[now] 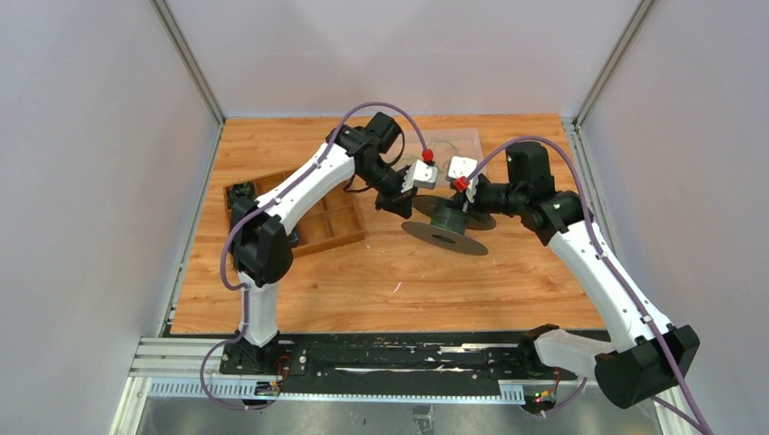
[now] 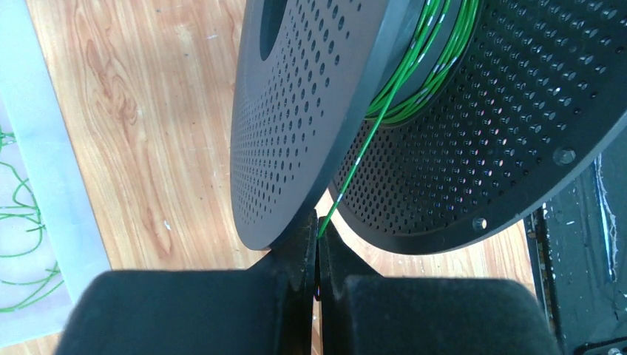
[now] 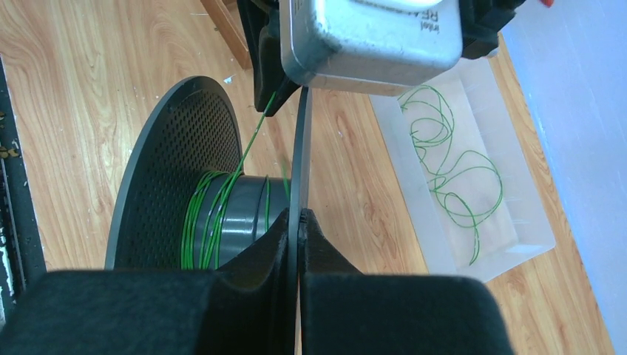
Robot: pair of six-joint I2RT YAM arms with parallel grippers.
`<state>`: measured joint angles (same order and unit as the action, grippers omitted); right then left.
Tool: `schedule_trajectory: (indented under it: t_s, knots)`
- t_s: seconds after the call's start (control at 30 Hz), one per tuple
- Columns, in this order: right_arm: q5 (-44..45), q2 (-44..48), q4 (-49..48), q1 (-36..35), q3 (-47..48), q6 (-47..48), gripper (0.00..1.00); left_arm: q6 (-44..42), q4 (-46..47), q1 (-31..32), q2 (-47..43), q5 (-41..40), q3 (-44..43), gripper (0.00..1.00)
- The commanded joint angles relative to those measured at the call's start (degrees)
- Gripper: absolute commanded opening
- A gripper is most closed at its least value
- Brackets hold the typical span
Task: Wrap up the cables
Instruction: Wrap the cable around the cable reel.
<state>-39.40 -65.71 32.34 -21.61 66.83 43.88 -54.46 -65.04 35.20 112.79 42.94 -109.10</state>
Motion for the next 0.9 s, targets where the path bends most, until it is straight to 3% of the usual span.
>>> schedule_trajectory:
  t_s: [0.0,0.43,0.7,0.87]
  knots:
    - [-2.4,0.8,6.2,0.1,0.5,-4.9,0.01,-1.1,-0.2,-4.3,2.7,-7.6,-1.3,0.00]
    - [8.3,2.1,-5.0,2.5,0.1,-24.9,0.01,2.2,-0.1,-6.0,4.6,1.8,-3.5,0.00]
    - [8.1,0.8,-6.6,2.8,1.7,-30.9,0.01,2.1,-0.1,-6.0,6.5,5.8,-6.5,0.00]
    - [6.8,0.7,-8.8,3.3,1.5,-34.3,0.01,0.3,-0.3,-6.0,6.2,8.9,-6.2,0.06]
